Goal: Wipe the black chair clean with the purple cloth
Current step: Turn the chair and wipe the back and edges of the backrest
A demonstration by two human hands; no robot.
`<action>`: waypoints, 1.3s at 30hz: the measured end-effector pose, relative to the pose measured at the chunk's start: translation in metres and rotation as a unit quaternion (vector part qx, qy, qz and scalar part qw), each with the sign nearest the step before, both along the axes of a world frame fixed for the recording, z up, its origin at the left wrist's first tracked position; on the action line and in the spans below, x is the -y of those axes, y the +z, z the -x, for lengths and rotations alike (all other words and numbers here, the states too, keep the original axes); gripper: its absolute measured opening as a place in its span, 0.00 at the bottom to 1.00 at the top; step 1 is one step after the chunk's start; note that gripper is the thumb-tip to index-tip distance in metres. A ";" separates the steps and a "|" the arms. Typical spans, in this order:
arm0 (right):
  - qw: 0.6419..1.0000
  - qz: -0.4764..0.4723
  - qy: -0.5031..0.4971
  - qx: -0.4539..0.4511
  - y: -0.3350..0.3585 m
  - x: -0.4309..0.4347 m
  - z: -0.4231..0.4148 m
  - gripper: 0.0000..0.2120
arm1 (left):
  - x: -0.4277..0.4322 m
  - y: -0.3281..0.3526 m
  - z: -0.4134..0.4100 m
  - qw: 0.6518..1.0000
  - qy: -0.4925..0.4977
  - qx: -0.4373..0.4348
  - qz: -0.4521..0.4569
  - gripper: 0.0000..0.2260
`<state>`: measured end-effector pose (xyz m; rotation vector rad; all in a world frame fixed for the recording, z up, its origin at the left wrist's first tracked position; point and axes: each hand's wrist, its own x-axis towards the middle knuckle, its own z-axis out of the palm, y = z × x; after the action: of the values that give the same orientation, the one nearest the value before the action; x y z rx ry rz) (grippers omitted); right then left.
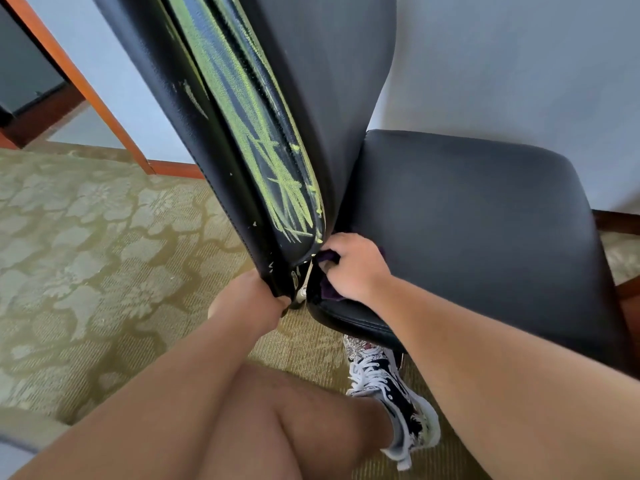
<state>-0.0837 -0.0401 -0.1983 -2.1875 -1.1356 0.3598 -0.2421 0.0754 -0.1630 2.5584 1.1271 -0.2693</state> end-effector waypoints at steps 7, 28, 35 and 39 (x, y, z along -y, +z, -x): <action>0.998 -0.054 0.029 0.033 -0.010 0.041 0.050 0.12 | 0.013 0.006 0.002 1.000 0.023 0.004 -0.005 0.10; 0.985 -0.016 -0.170 -0.002 -0.016 0.249 0.025 0.18 | 0.042 0.007 0.009 0.997 0.002 -0.047 -0.055 0.18; 0.925 -0.084 -0.365 -0.065 -0.022 0.306 -0.007 0.16 | 0.051 0.011 0.010 0.990 -0.064 -0.080 -0.098 0.21; 0.870 -0.094 -0.473 -0.103 -0.015 0.312 -0.029 0.12 | 0.055 0.013 0.010 0.987 -0.081 -0.091 -0.108 0.21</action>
<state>-0.0547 -0.3518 -0.2129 -2.1706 0.0917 0.0311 -0.2518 0.0204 -0.1496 2.8739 1.0614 -0.4525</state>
